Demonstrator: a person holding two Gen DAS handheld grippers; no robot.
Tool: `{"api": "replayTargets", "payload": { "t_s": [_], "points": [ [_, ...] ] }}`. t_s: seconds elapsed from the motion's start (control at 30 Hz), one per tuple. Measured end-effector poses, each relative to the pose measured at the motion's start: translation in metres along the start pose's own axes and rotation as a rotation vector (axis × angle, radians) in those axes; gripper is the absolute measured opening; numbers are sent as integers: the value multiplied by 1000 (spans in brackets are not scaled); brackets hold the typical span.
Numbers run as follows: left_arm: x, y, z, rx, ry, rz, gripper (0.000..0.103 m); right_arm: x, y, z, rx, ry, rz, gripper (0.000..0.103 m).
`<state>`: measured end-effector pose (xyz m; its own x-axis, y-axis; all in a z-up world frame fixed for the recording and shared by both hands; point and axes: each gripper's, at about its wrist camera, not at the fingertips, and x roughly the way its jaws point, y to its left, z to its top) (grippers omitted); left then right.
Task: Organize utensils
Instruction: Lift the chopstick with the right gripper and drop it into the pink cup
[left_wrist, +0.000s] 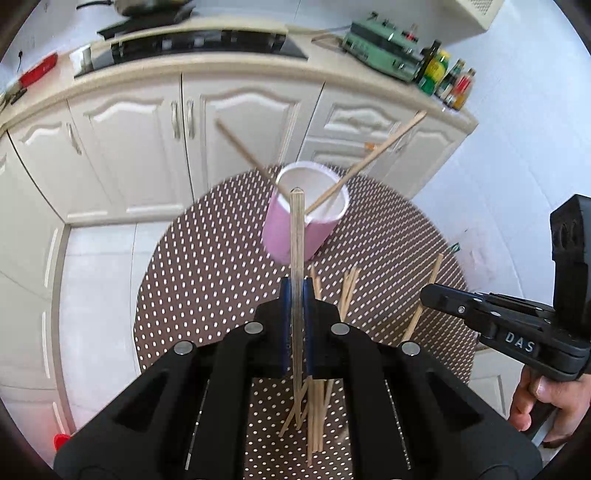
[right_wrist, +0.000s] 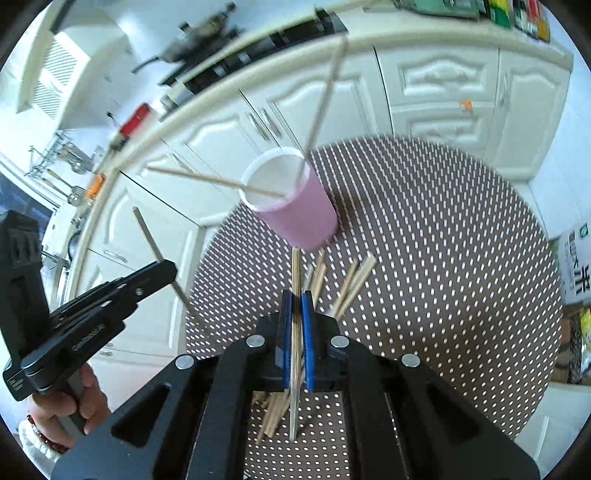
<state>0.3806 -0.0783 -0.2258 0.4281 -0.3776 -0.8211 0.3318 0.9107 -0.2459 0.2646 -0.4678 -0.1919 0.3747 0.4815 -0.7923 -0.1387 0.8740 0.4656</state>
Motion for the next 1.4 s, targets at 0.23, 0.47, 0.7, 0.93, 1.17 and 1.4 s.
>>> {"api": "replayTargets", "payload": {
  "t_s": [0.23,0.47,0.7,0.93,1.17,1.4],
  "points": [
    [-27,-13,16,17,-78,-18,6,-54,16,21,-72,-106,24,4],
    [-46,-24,38,36,-155,-27,6,-78,32,43,-134,-211,23,4],
    [-65,-26,60,33,-230,-33,6,-89,43,69,-198,-286,10,4],
    [-72,-21,86,-5,-299,-25,6,-98,51,94,-251,-357,-22,4],
    [-67,-17,111,-32,-345,-11,6,-99,55,117,-277,-406,-36,4],
    [-38,-15,114,-34,-313,12,6,-79,49,122,-284,-402,-67,4]
  ]
}}
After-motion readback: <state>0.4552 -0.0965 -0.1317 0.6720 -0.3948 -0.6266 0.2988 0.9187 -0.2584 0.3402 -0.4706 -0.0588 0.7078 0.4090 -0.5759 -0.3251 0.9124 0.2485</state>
